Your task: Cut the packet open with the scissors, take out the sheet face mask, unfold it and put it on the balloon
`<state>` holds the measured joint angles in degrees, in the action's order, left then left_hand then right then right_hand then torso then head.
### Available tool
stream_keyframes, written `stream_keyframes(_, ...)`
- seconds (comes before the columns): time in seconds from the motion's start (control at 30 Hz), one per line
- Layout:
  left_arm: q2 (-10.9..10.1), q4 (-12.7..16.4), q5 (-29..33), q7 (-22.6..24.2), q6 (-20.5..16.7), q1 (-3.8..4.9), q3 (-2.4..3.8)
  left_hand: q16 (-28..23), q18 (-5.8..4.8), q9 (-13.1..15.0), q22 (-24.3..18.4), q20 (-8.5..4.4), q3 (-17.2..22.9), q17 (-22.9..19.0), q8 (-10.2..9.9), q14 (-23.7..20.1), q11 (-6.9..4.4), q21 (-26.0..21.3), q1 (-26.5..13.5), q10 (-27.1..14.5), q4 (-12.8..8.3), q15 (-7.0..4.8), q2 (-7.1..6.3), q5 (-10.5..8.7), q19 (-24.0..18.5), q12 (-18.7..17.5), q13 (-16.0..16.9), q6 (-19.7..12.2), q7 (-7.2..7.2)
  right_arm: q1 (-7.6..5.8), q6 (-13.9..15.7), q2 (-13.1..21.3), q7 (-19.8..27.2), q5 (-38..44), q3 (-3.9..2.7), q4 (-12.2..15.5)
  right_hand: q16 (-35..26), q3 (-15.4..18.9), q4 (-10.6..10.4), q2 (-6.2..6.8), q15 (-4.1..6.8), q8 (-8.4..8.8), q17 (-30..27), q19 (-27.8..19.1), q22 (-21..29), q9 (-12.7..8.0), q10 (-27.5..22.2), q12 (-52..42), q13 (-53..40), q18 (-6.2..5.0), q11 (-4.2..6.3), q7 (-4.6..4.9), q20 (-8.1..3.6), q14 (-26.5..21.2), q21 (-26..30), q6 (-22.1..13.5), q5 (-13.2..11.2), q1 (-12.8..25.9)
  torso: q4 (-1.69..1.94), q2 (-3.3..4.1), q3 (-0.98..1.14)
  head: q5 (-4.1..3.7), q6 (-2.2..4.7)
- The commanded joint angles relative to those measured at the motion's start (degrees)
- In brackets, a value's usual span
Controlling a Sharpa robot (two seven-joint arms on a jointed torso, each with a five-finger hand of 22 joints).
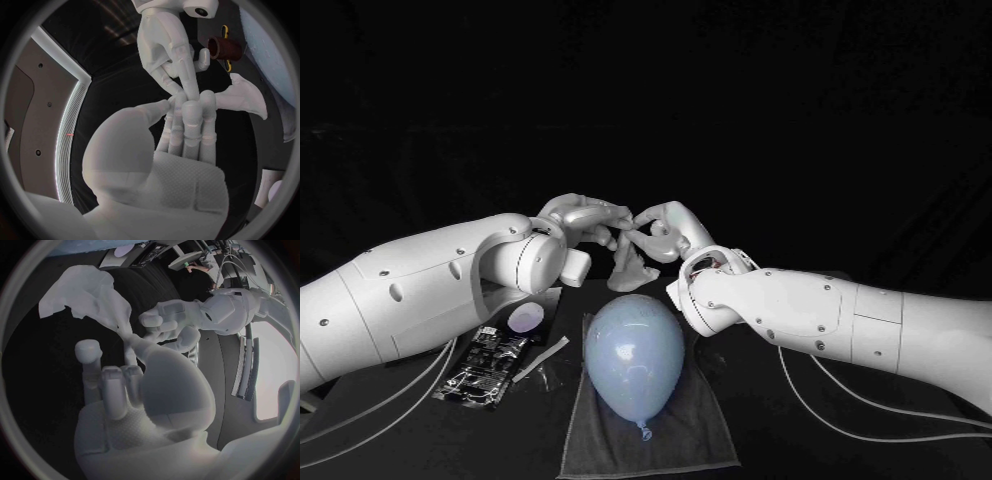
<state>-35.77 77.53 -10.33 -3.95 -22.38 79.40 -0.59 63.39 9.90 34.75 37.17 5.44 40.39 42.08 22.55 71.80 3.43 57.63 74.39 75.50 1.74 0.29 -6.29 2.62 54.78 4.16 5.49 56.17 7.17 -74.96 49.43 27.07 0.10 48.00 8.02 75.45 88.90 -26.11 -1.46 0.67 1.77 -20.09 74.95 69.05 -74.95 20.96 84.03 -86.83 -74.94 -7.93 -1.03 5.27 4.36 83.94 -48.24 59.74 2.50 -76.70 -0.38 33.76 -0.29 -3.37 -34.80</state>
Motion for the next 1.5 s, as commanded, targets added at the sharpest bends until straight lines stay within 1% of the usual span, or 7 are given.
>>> stream_keyframes(0.03, 0.0, 0.0, -0.2, 0.5, -0.2, 0.03, 0.03, 0.3, 0.60, 1.3, 0.1, -0.21, 1.3, 0.1, 0.1, 1.1, -0.02, 0.2, 0.3, 0.5, -1.0, -0.74, 0.12, 0.19, 0.1, 0.3, -0.1, 0.3, -0.07, -0.08, 1.3, 0.2, 0.4, 0.0, -0.08, 0.1, 0.2, -1.5, 0.6, -0.39, 0.37, -0.97, 9.6, 0.5, -4.1, 0.8, 3.8, -0.3, -11.0, -0.05, 0.07, -0.09, -0.11, 3.7, -0.3, -0.1, 0.3, -0.8, -0.01, -0.02, 0.00, -0.03, -0.06)
stream_keyframes(0.57, -0.3, 0.0, -0.3, 1.9, 0.8, 0.02, 0.04, 1.1, 0.52, 1.4, 0.3, -0.12, 1.3, 0.2, -0.2, 0.9, 0.25, 0.5, -0.3, -0.2, -0.5, -0.52, -0.03, 0.18, -0.2, 0.0, -0.1, -0.2, 0.12, -0.09, 0.2, 1.8, 0.4, -0.1, -0.08, 1.0, 0.3, -4.4, 1.7, 0.33, 0.42, -2.41, 10.4, 0.8, -4.3, 1.6, 4.1, -0.6, -11.5, 0.04, 0.14, -0.15, -0.16, 4.1, -1.0, -0.4, 0.3, 0.3, 0.00, -0.02, -0.01, -0.01, -0.05)
stream_keyframes(0.7, -0.5, 0.3, -2.3, 3.6, 2.4, 0.02, 0.03, -1.0, 0.22, 0.4, 0.1, 0.62, -1.2, -4.1, -2.4, -2.8, 1.36, -0.3, -2.7, -2.7, 1.2, 0.57, -1.59, 0.17, -1.8, -0.4, -0.3, -3.1, 1.19, -0.09, -1.1, 2.4, 0.9, -0.7, -0.08, 1.5, 0.3, -4.6, 1.7, 0.35, 0.43, -2.47, 10.3, 0.6, -4.3, 1.7, 4.0, -0.5, -11.4, -0.03, 0.14, -0.15, -0.17, 4.0, -0.6, -0.4, 0.3, 0.4, 0.03, -0.03, -0.01, 0.00, -0.05)
stream_keyframes(0.87, -1.0, 0.6, -7.3, 6.5, 4.0, 0.02, 0.03, -0.8, 0.19, -1.8, -0.6, 1.68, -5.7, -4.6, -5.5, -5.4, 2.48, -1.7, -4.0, -6.1, 1.8, 1.66, -5.54, 0.15, -3.4, -0.1, -0.2, -5.7, 2.24, -0.09, -2.5, 3.4, 2.4, -2.2, -0.09, 2.3, 0.3, -4.8, 1.8, 0.36, 0.43, -2.51, 10.4, 0.5, -4.2, 1.7, 4.1, -0.6, -11.5, -0.04, 0.14, -0.14, -0.17, 4.1, -0.5, -0.5, 0.3, 0.5, 0.00, -0.02, 0.00, 0.01, -0.06)
stream_keyframes(1.07, -1.8, 0.8, -12.2, 8.2, 4.8, 0.00, 0.00, -0.7, 0.33, -3.9, -1.8, 2.98, -10.7, -5.8, -8.0, -9.1, 3.48, -3.9, -3.2, -10.3, 2.2, 2.74, -7.93, 0.18, -5.1, 1.0, 0.3, -7.5, 3.11, -0.10, -3.2, 4.2, 4.7, -4.3, -0.09, 3.1, 0.4, -5.0, 1.9, 0.40, 0.43, -2.56, 10.8, 0.6, -4.3, 1.7, 4.1, -0.6, -11.6, -0.01, 0.14, -0.14, -0.17, 4.2, -0.7, -0.5, 0.3, 0.5, 0.00, -0.02, 0.03, -0.07, -0.08)
stream_keyframes(1.27, -2.3, 0.5, -15.0, 9.0, 5.4, -0.20, -0.40, -0.2, 0.47, -4.8, -2.7, 3.62, -14.1, -7.0, -8.7, -11.1, 3.83, -5.3, -1.3, -13.2, 2.3, 3.15, -8.10, 0.18, -5.7, 3.1, 1.2, -7.9, 3.32, -0.10, -3.7, 4.8, 7.7, -7.6, -0.10, 3.6, 0.4, -5.1, 2.0, 0.43, 0.43, -2.58, 10.9, 0.5, -4.2, 1.7, 4.2, -0.7, -11.7, -0.04, 0.13, -0.14, -0.18, 4.2, -0.5, -0.5, 0.3, 0.6, -0.07, 0.04, -0.01, -0.15, -0.19)
stream_keyframes(1.5, -2.8, -0.2, -15.0, 9.6, 4.4, -1.37, -1.05, 0.5, 0.55, -5.3, -3.3, 3.79, -16.6, -8.3, -8.6, -11.8, 3.83, -6.0, 1.0, -14.4, 2.5, 3.19, -7.20, 0.19, -5.6, 6.7, 2.8, -7.6, 3.43, -0.10, -3.9, 5.5, 11.0, -10.2, -0.11, 4.2, 0.4, -5.2, 2.0, 0.44, 0.42, -2.60, 10.9, 0.5, -4.2, 1.7, 4.1, -0.6, -11.6, -0.03, 0.13, -0.13, -0.17, 4.3, -0.5, -0.6, 0.3, 0.6, -0.03, 0.02, 0.01, -0.30, -0.23)
